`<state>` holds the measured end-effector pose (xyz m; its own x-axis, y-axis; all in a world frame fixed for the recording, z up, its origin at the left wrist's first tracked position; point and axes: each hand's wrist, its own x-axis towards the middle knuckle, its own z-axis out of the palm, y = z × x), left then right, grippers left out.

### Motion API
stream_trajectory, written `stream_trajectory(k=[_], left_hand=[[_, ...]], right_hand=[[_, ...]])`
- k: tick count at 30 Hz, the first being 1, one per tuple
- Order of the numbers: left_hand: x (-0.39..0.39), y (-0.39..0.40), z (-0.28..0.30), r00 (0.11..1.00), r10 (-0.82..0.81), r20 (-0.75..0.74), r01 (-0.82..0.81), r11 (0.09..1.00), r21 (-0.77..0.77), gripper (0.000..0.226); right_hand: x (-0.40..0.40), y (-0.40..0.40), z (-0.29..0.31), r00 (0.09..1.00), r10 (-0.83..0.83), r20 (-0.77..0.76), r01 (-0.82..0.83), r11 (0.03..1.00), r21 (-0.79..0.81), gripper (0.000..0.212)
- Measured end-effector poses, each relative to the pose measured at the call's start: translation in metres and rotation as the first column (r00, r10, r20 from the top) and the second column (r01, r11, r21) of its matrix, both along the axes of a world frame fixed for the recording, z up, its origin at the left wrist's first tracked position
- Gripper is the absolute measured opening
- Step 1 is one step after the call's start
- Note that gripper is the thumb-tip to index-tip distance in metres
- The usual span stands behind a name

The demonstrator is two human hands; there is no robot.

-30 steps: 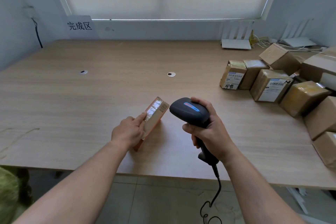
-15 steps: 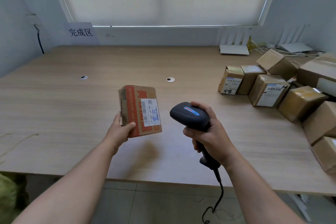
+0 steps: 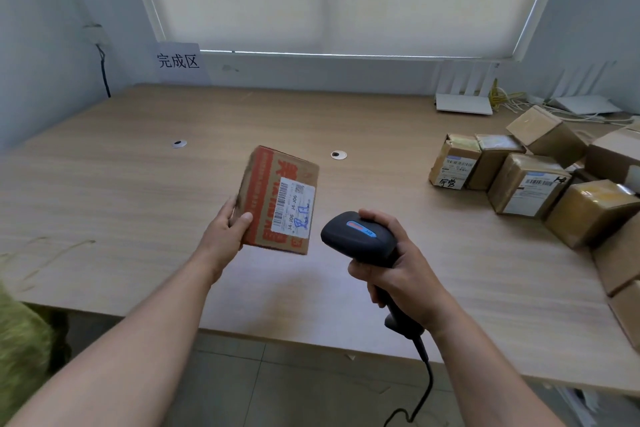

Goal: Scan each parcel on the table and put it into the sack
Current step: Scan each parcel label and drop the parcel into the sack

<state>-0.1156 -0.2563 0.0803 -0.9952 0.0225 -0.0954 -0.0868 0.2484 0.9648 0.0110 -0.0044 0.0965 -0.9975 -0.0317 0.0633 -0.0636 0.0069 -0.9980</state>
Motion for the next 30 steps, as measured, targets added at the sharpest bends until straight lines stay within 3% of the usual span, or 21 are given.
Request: stream_trajectory(k=[6, 11, 30], left_hand=[[-0.011, -0.008, 0.034, 0.986, -0.137, -0.091, 0.114, 0.969, -0.221, 0.042], [-0.013, -0.01, 0.048, 0.974, -0.195, -0.119, 0.154, 0.945, -0.288, 0.044], [-0.01, -0.01, 0.048, 0.979, -0.186, -0.081, 0.151, 0.935, -0.322, 0.044]], right_hand=[[0.003, -0.009, 0.0, 0.999, 0.031, 0.019, -0.031, 0.999, 0.012, 0.066], [0.007, -0.016, 0.002, 0.998, 0.061, 0.013, -0.061, 0.997, 0.037, 0.066], [0.005, -0.006, 0.003, 0.996, 0.09, -0.015, -0.089, 0.996, 0.025, 0.066]])
